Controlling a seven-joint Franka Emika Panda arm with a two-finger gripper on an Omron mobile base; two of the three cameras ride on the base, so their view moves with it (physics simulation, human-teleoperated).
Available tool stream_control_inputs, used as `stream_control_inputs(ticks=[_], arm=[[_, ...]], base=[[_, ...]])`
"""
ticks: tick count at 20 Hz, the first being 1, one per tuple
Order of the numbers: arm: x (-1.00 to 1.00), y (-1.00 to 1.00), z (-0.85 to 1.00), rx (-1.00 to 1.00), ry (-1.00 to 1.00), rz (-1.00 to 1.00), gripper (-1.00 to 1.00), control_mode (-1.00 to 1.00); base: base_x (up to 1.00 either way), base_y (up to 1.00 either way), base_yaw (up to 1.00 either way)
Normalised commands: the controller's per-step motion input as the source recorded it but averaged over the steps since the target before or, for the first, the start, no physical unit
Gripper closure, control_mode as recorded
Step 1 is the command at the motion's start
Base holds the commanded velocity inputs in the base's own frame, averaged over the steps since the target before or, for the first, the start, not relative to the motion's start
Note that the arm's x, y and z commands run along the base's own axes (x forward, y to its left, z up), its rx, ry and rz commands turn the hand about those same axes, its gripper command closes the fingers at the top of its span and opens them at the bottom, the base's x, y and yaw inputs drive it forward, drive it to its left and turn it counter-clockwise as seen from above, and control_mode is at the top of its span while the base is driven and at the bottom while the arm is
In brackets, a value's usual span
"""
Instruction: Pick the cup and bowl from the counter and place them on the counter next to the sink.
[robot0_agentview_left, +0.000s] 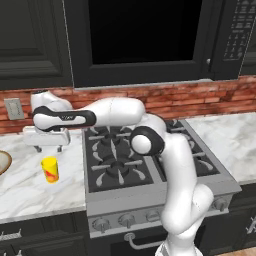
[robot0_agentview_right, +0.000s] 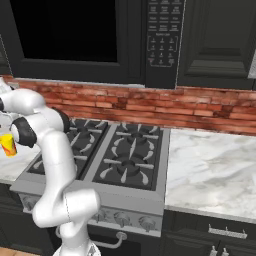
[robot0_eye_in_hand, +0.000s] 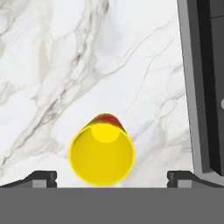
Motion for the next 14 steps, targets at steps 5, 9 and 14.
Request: stream_control_inputs(ticks=[5,9,14], arm=[[-0.17,-0.33,0.0,0.0,0.0,-0.01,-1.0,-1.0],[-0.21,-0.35,0.0,0.0,0.0,-0.02,-1.0,-1.0],[-0.03,-0.14,-0.04,0.0,0.0,0.0,-1.0,-1.0]], base=[[0.0,0.0,0.0],[0.0,0.0,0.0],[0.0,0.0,0.0]])
